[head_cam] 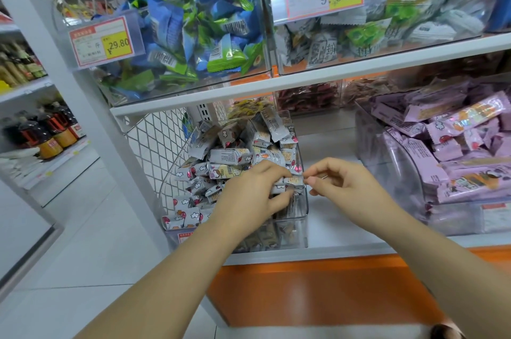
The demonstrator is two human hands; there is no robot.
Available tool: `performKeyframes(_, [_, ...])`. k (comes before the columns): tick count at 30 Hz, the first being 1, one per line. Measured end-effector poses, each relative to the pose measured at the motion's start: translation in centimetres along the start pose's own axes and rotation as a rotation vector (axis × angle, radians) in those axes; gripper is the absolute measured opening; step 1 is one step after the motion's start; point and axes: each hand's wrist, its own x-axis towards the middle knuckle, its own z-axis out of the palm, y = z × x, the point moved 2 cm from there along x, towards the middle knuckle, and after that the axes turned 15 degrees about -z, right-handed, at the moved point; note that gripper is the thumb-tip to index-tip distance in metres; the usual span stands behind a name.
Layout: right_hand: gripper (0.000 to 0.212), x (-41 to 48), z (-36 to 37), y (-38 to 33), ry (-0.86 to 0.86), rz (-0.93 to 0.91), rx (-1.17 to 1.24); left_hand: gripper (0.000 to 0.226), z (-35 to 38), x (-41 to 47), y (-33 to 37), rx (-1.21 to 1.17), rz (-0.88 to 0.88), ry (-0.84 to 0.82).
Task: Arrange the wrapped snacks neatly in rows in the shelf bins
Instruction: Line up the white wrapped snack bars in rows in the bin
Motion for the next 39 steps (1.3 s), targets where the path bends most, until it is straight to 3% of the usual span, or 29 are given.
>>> performKeyframes(8, [0.010,0.1,-0.2,-0.2,0.026,0.002,-0.007,0.017,-3.7,-2.8,-2.1,-0.351,-0.125,0.127])
performKeyframes(11, [0.009,0.1,0.1,-0.4,0.033,-0.002,-0.002,0.026,-6.2,-3.7,-2.8,-0.393,-0.137,0.217])
performKeyframes(14, [0.009,-0.1,0.4,-0.6,0.025,-0.001,-0.003,0.023,-8.2,-4.6,-4.0,-0.281,-0.120,0.311])
performKeyframes(17, [0.008,-0.2,0.6,-0.6,0.022,-0.002,-0.019,0.024,-8.9,-5.0,-5.8,0.024,-0.049,0.395])
performKeyframes(23, [0.009,-0.5,0.5,-0.7,0.009,0.005,-0.024,0.041,-6.0,-5.1,-10.0,0.497,-0.128,0.170])
performKeyframes(25, [0.009,-0.5,0.5,-0.7,0.001,0.006,-0.030,0.056,-5.2,-5.2,-10.5,0.490,-0.194,0.053])
performKeyframes(28, [0.008,-0.4,0.5,-0.8,-0.005,0.007,-0.043,0.103,-4.9,-5.5,-10.2,0.473,-0.296,-0.150])
performKeyframes(30, [0.008,-0.4,0.5,-0.9,-0.008,0.000,-0.044,0.110,-5.1,-5.3,-9.7,0.443,-0.307,-0.194])
performKeyframes(32, [0.008,-0.4,0.5,-0.9,-0.008,-0.002,-0.041,0.095,-5.3,-5.1,-8.7,0.427,-0.250,-0.124])
performKeyframes(35, [0.010,-0.4,0.4,-0.9,-0.005,0.000,-0.036,0.055,-5.5,-4.8,-6.2,0.326,-0.074,0.041])
performKeyframes(39, [0.013,-0.3,-0.1,-0.7,0.021,0.003,-0.019,0.034,-3.5,-2.6,-1.6,0.073,-0.055,-0.292])
